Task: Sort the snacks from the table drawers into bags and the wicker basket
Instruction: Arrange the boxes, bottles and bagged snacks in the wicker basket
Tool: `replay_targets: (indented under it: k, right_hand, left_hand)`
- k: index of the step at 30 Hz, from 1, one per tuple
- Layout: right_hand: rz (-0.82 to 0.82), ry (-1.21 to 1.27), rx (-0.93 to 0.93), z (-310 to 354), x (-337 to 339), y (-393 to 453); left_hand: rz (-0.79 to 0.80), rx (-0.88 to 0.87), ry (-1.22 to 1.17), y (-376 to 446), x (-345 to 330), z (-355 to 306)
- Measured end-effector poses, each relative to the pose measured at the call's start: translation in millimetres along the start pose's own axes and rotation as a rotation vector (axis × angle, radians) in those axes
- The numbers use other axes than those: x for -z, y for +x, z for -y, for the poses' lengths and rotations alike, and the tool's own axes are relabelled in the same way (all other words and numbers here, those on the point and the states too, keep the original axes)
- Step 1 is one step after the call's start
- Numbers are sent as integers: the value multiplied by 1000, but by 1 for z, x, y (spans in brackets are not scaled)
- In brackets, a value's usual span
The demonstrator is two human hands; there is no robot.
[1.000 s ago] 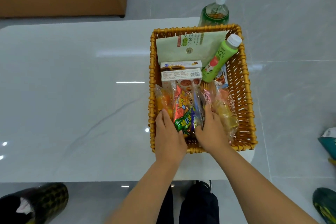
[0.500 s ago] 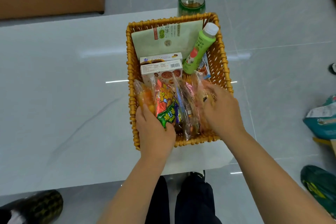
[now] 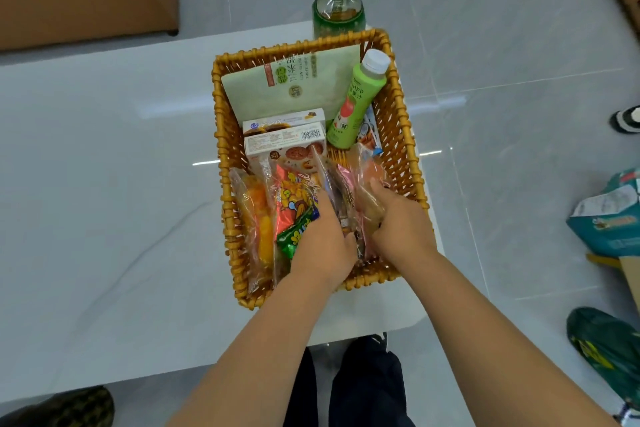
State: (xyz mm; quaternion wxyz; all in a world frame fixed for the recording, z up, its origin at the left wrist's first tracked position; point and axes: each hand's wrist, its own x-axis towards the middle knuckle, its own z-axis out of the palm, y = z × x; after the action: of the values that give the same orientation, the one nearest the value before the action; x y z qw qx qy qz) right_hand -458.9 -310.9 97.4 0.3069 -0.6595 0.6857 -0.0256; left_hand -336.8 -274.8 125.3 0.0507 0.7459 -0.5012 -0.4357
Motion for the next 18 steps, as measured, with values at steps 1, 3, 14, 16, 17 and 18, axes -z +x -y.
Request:
replay_targets:
  k: [1, 3, 14, 16, 17, 18]
  right_hand:
    - [5, -1, 18, 1, 1, -4]
    - [14, -9, 59, 3, -1, -11]
    - [14, 107, -48, 4, 1, -26]
    - [18, 123, -86, 1, 6, -37]
    - [45, 116, -91, -1, 7, -41]
    - [74, 107, -99, -2, 8, -44]
  left_hand:
    - [0, -18, 8, -3, -1, 1]
    - [-5, -28, 32, -8, -5, 5]
    - [36, 92, 57, -2, 13, -4]
    - [-179, -4, 102, 0, 25, -15]
    - [-263, -52, 88, 3, 32, -21]
    - [-300, -68, 55, 8, 37, -28]
